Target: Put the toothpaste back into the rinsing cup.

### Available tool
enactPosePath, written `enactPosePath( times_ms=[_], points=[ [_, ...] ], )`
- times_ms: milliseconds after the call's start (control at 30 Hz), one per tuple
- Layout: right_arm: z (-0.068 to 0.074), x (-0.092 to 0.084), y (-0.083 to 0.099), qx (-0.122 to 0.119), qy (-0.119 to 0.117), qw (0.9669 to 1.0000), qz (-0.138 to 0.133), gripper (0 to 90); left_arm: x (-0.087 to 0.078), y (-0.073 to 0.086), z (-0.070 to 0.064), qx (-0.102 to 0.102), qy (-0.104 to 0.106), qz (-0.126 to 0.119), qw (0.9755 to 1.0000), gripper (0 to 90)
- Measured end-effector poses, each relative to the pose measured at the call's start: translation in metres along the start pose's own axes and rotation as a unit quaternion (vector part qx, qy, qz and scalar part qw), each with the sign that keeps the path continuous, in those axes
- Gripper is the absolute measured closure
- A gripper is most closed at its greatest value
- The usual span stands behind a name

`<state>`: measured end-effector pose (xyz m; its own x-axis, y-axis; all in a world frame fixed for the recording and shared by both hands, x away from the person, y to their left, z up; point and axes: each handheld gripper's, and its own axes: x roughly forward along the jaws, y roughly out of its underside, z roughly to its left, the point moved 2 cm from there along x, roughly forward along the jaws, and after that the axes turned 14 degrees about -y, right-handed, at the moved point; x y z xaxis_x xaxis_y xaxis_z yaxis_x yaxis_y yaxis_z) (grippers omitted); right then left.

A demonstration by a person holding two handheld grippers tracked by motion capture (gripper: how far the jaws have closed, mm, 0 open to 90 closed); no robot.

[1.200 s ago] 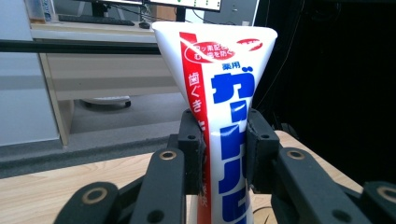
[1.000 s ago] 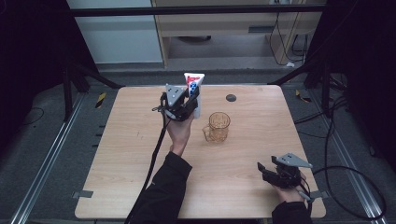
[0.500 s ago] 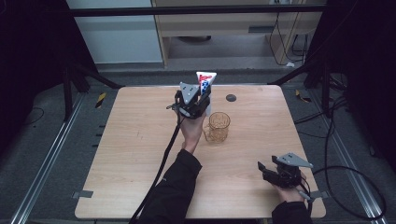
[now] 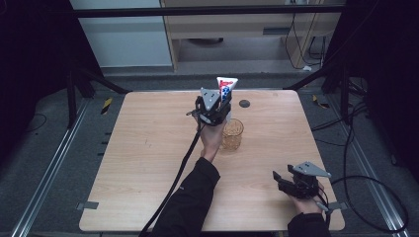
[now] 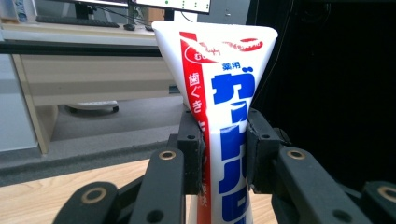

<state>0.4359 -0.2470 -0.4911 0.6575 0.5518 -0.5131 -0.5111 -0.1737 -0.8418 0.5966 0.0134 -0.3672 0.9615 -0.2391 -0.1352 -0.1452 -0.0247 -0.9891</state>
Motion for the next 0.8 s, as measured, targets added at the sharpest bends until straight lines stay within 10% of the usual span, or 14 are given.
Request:
enactPosePath(
  times_ms=[800],
  points=[
    [0.000,0.001,0.000,-0.001,0.000,1.0000,0.001,36.7,0.014,0.030,-0.016,0.009,0.005,0.023,0.9997,70.4]
  ],
)
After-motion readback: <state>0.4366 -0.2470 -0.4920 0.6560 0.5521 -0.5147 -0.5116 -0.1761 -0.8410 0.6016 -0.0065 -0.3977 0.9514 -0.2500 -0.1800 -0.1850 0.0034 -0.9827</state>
